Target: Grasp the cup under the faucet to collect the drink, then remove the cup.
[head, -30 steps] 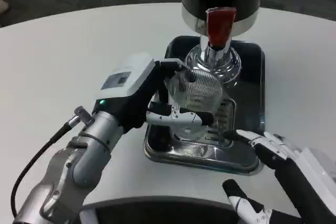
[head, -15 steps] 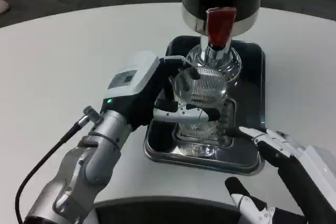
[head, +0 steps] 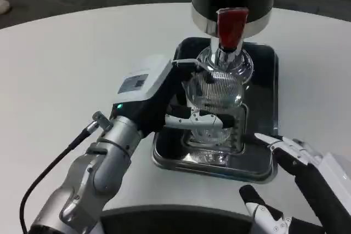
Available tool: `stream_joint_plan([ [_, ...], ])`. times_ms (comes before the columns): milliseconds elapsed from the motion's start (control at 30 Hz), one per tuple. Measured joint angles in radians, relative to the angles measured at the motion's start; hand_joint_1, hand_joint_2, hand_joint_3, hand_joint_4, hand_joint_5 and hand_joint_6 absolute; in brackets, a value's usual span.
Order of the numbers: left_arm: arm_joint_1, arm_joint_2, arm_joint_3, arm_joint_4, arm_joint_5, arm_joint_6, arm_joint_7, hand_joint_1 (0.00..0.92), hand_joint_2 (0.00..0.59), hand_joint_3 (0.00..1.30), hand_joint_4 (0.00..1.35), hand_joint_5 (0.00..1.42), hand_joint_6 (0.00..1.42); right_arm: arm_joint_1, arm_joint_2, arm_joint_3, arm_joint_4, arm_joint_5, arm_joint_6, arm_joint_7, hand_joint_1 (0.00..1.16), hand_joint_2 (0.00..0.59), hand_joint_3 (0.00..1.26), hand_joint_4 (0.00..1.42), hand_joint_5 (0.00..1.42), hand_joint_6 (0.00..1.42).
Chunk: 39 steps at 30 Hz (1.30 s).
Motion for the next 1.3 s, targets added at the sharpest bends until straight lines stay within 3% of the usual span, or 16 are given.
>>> stream_joint_plan([
  [433,-0.010,-0.004,-0.023,0.015,0.003,0.000,0.026,0.524,0.042,0.72,0.74,0.79,0.50,0.010,0.000,-0.015,0.000,0.018,-0.001,0.000,0.58,0.441,0.22,0.17,0.10,0.02],
  [800,-0.010,-0.004,-0.023,0.015,0.003,0.002,0.031,0.405,0.033,0.66,0.53,0.74,0.50,0.011,0.001,-0.016,0.000,0.020,-0.001,-0.004,0.59,0.447,0.22,0.17,0.11,0.02],
  [1000,-0.009,0.000,-0.020,0.015,-0.001,0.003,0.031,0.319,0.057,0.58,0.44,0.69,0.48,0.012,0.002,-0.017,0.000,0.021,-0.010,-0.011,0.59,0.451,0.22,0.17,0.11,0.02],
  [1167,-0.007,0.006,-0.015,0.016,-0.007,0.000,0.026,0.294,0.041,0.42,0.33,0.59,0.47,0.016,0.003,-0.016,0.000,0.022,-0.011,-0.012,0.60,0.455,0.22,0.18,0.11,0.02],
  [1300,-0.007,0.008,-0.014,0.016,-0.008,-0.014,0.012,0.274,0.038,0.37,0.28,0.55,0.44,0.017,0.003,-0.016,0.000,0.021,-0.011,-0.012,0.61,0.455,0.23,0.18,0.12,0.02],
])
